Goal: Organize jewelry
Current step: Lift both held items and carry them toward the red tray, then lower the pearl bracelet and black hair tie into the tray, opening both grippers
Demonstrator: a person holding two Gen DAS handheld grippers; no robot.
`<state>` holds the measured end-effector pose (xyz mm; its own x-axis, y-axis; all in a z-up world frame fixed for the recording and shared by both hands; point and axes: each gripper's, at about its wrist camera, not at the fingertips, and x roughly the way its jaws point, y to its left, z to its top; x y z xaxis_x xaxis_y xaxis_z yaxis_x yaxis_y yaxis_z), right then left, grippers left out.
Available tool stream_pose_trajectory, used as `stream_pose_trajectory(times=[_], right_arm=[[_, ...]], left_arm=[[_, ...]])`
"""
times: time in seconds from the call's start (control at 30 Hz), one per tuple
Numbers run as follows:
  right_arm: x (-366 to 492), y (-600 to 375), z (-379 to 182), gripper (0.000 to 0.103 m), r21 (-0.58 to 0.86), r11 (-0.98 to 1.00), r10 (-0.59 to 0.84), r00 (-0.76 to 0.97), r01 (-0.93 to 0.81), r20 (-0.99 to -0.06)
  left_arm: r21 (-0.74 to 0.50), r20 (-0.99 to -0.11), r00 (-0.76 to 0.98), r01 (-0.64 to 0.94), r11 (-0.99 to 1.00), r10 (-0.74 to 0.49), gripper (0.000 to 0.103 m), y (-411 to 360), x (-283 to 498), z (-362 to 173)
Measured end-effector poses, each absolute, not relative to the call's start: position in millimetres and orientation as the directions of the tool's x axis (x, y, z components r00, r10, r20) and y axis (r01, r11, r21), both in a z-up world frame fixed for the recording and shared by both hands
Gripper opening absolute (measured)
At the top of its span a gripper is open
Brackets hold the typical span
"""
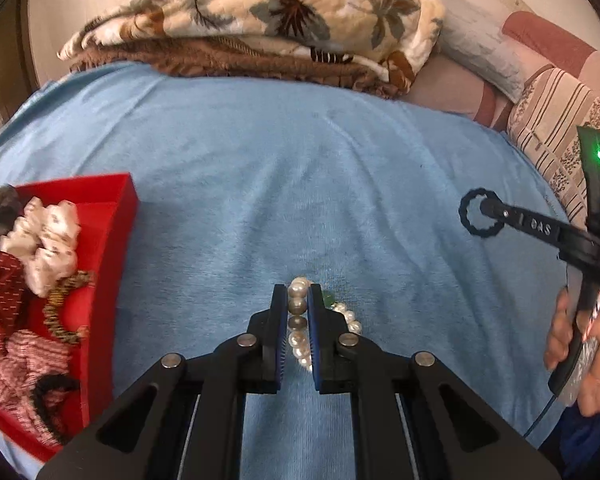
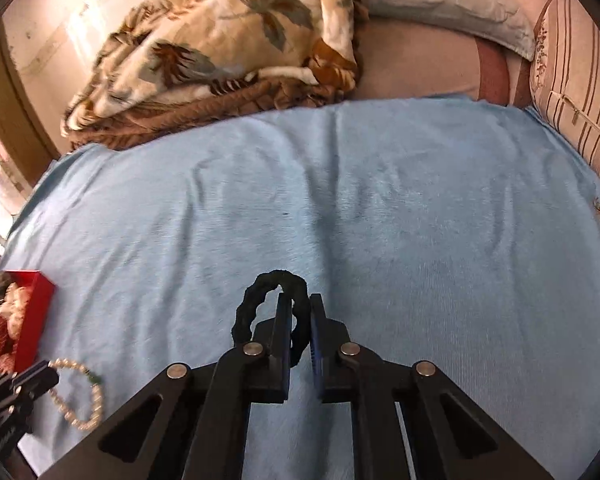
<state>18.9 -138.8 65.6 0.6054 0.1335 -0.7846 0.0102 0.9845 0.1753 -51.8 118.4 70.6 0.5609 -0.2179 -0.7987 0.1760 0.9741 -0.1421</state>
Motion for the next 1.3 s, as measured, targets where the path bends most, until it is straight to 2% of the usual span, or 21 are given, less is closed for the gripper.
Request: stream_pose_trajectory(times=[0.27, 0.6, 0.8, 1.3], right_arm=[[-35, -104, 104, 0.009, 0.163, 0.983, 0.178, 0.647, -0.084, -0.741], [-91, -34, 133, 0.009, 0.114, 0.97, 0.231, 0.674, -0.213, -0.702], [-106, -4, 144, 0.009, 0.123, 0.954, 0.281, 0.668, -0.274, -0.689], [-124, 58, 150, 0.009, 0.11, 0.919, 0.342, 0.627, -0.378, -0.7]], left_arm=[[-0.122, -0.738, 0.643, 0.169, 0.978, -0.203, 0.009, 140, -87, 116], [-0.085, -0.689, 0.718, 0.059, 0.995, -0.101, 0.009, 183, -125, 153], [-0.016, -0.676, 0.737, -0.019, 1.0, 0.003, 0.009, 204, -138, 159], [-0.018, -0.675, 0.735, -0.108, 0.994, 0.067, 0.009, 253, -150, 152]])
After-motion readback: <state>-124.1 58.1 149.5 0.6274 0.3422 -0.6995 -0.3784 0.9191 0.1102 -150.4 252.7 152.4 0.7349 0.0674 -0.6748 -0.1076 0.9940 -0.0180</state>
